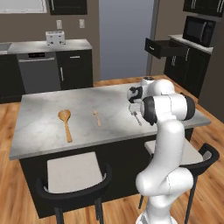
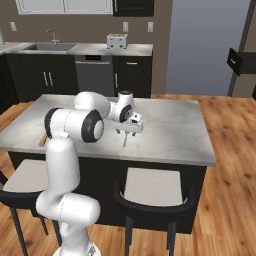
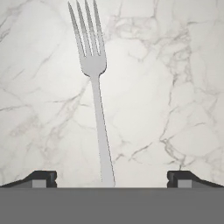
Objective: Pick up the metallic utensils from the counter and place them in the open drawer. Make sure not to pick up any wooden utensils.
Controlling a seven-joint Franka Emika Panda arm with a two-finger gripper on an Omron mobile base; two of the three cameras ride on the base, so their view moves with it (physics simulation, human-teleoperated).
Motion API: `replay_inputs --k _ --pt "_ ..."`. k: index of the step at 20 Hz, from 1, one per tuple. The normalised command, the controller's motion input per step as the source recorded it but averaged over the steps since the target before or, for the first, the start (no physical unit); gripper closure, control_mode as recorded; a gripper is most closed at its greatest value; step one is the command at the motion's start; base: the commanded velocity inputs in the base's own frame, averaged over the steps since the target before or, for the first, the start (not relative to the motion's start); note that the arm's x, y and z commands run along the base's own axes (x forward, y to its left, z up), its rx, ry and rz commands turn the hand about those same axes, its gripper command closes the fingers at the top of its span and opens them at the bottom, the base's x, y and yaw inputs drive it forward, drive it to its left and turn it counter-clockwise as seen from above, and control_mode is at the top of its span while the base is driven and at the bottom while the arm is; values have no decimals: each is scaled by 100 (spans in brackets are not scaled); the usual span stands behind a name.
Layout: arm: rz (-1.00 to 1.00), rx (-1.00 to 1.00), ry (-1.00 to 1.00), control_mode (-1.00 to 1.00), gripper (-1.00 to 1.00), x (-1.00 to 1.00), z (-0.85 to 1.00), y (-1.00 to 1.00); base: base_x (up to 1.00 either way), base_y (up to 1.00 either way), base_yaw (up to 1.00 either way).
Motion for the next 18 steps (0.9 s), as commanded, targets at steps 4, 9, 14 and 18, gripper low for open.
replay_inputs --k 4,9,14,18 --pt "9 -8 9 -100 -100 0 -22 2 0 0 0" --pt "7 -1 3 -100 -100 0 -39 2 0 0 0" --pt "3 10 0 -100 -100 0 -40 -2 0 0 0" --pt "0 12 0 -100 -100 0 -39 -2 0 0 0"
